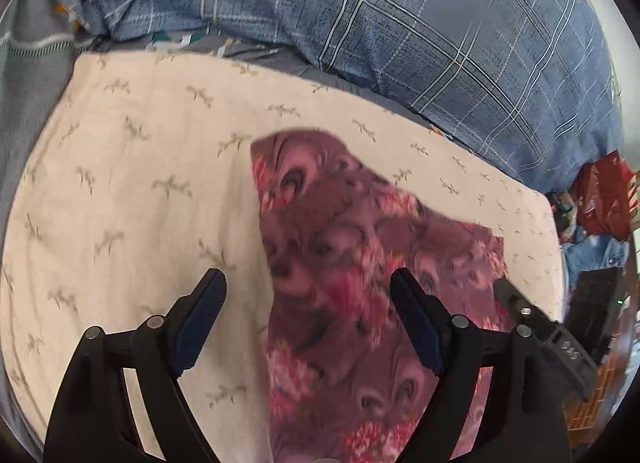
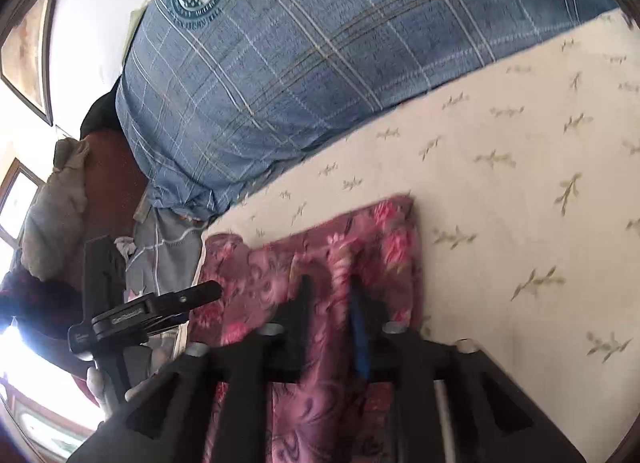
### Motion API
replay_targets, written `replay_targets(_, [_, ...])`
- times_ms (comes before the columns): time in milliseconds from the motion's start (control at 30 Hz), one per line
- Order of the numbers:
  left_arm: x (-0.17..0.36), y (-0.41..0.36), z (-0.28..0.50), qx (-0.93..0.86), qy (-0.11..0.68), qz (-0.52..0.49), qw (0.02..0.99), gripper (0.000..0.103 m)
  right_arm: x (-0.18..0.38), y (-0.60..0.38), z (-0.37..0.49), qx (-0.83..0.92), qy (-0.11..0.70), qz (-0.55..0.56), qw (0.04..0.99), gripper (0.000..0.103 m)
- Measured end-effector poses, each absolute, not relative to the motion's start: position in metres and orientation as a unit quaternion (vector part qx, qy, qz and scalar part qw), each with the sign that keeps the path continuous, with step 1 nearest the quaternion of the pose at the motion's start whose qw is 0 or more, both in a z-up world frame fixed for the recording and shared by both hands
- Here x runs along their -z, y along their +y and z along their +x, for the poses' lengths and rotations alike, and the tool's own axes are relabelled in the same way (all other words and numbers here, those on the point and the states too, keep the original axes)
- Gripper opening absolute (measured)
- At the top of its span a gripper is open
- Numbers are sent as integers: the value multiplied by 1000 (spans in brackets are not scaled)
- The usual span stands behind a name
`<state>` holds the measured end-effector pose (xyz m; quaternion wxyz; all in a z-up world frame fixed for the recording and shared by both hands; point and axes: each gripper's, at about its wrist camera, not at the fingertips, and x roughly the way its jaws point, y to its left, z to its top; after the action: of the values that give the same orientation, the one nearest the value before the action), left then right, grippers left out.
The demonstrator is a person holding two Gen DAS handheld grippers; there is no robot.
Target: Fold small clothes
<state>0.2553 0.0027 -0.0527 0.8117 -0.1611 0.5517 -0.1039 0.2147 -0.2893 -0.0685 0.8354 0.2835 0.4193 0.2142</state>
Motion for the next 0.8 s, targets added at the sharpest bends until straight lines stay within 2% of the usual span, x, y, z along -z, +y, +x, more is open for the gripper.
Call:
replay_targets(33, [55,3,254,104,557,-166,807,84,71,-284,216,-213,426,274,835,28])
replay_targets(67, [57,4,253,102,560,-170,804,84,70,-278,218,-210,429,254,841,10])
replay_targets(100, [56,6,251,104,560,-176,803,84,65,-272,217,-215,425,236,847,5])
replay_targets(267, [45,9,255,86,529,-161,829,85,25,-277,209,-235,337,249,877,4])
replay_targets(333, [50,6,259,73,536,-147,828,85,41,-280,223,-204,374,239,873,4])
replay_targets(400, [52,6,256,70,544,-142,824,85,75,-276,237,-180,450,219,847,4])
replay_targets(433, [48,9,250,76,540,-147,825,85,75,-282,232,-183,432,242,849,5])
replay_targets(467, [44,11,243,84,536,-149,827,85,71,-287,227,-187,425,262,846,15])
replay_targets(533, [33,14,219,112,524,-151,831,85,62,-298,211,-194,410,289,843,16])
replay_targets(667, [38,13,174,147,516,-169,827,85,64,-307,167,-233,403,319,826,39])
replay_targets(733, [58,3,165,144,538,-153,816,85,78,-299,154,-242,425,308,816,35])
replay_targets(800, [64,-1,160,125,543,-144,818,86,75,-289,147,-240,415,257,839,16])
